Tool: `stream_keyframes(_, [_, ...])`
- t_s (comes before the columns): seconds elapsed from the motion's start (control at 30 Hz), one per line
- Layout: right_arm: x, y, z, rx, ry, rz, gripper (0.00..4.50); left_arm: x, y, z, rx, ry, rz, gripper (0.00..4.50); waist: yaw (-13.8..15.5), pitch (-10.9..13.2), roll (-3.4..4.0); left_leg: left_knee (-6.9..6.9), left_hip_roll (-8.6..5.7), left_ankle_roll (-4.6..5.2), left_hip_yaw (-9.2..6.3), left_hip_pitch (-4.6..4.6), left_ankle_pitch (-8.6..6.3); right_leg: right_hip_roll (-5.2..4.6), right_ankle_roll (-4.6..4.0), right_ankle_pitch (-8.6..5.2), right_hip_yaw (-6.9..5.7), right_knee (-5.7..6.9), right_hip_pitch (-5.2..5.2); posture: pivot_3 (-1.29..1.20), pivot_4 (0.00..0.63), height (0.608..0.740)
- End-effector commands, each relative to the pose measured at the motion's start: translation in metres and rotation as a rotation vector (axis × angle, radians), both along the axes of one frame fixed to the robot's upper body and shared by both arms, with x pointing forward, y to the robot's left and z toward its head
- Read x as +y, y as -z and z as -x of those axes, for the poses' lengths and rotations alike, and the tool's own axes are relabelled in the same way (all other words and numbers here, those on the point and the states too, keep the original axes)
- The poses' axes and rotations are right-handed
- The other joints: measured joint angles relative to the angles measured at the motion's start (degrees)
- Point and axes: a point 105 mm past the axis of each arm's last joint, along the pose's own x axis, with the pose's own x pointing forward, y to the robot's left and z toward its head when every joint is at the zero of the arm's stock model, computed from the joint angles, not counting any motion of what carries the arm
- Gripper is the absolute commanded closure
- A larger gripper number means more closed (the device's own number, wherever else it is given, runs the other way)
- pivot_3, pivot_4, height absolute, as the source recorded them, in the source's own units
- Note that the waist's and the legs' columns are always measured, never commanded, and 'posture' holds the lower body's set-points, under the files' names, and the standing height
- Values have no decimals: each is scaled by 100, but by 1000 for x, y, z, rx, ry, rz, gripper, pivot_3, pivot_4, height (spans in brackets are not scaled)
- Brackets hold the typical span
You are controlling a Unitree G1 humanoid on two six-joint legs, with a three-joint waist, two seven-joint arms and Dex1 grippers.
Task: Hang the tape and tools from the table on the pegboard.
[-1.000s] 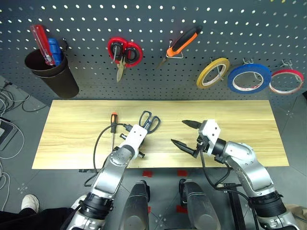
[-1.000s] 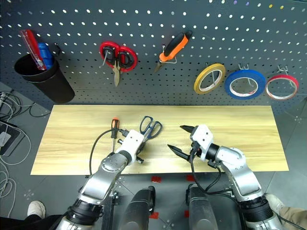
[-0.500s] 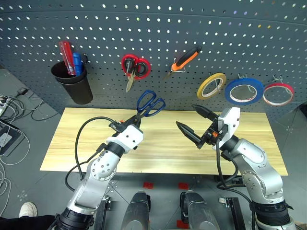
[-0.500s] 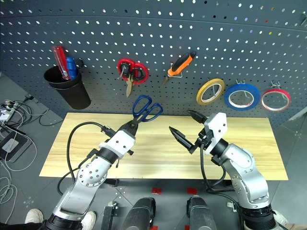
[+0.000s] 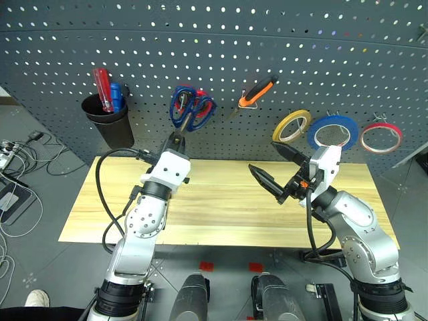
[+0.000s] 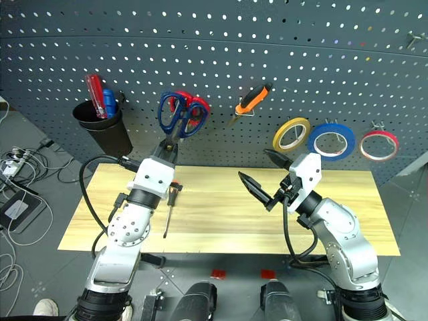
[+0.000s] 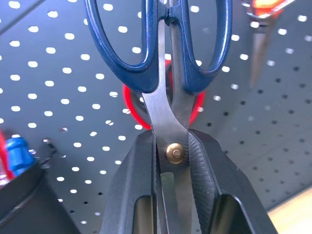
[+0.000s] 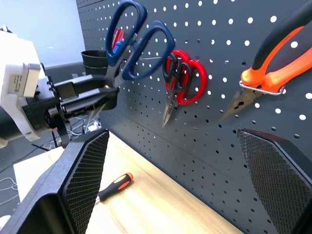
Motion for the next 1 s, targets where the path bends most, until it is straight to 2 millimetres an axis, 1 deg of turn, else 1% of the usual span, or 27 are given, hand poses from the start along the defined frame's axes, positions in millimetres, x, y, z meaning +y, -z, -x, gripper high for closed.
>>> stream_keyframes(0.03, [-4, -13, 1, -62, 10, -1, 0, 1, -9, 7, -39, -15, 20, 3869, 1, -2, 0, 0, 0, 0, 0, 0, 0, 0, 0, 0, 1, 1, 0, 105, 160, 740])
stream_keyframes(0.13, [-5, -12, 0, -59, 17, 6, 0, 6, 0, 7, 5, -31, 62, 3869, 0, -3, 0, 1, 0, 1, 1, 3, -1, 0, 0, 0, 4, 2, 0, 104, 167, 740])
stream_keyframes(0.27, [-5, -11, 1, -54, 23, 14, 0, 5, 4, 6, 35, -22, 95, 3869, 7, -4, 0, 3, 0, 3, 0, 3, -2, 0, 0, 0, 3, 3, 3, 104, 173, 740])
stream_keyframes(0.43, [-4, -11, 1, -48, 26, 18, 0, 9, 11, -2, 93, -32, 145, 3869, 7, -4, 0, 5, -1, 5, 1, 5, -3, 0, 0, 0, 4, 5, 4, 103, 179, 740])
stream_keyframes(0.77, [-1, -11, 3, -37, 32, 22, 0, -1, 22, -16, 189, 19, 185, 3869, 5, -4, -1, 8, -1, 10, 3, 11, -5, 0, 0, 0, 7, 7, 9, 87, 190, 740])
stream_keyframes(0.83, [-1, -11, 3, -36, 36, 23, 0, -3, 25, -18, 205, 29, 188, 3869, 4, -4, -1, 10, -1, 23, 3, 11, -13, 0, 0, 0, 7, 7, 9, 84, 193, 740])
stream_keyframes(1.0, [-2, -11, 3, -32, 44, 26, 0, 0, 34, -23, 265, 15, 231, 3869, -1, -4, -1, 10, -1, 24, 4, 15, -13, 0, 0, 0, 12, 9, 10, 76, 191, 740])
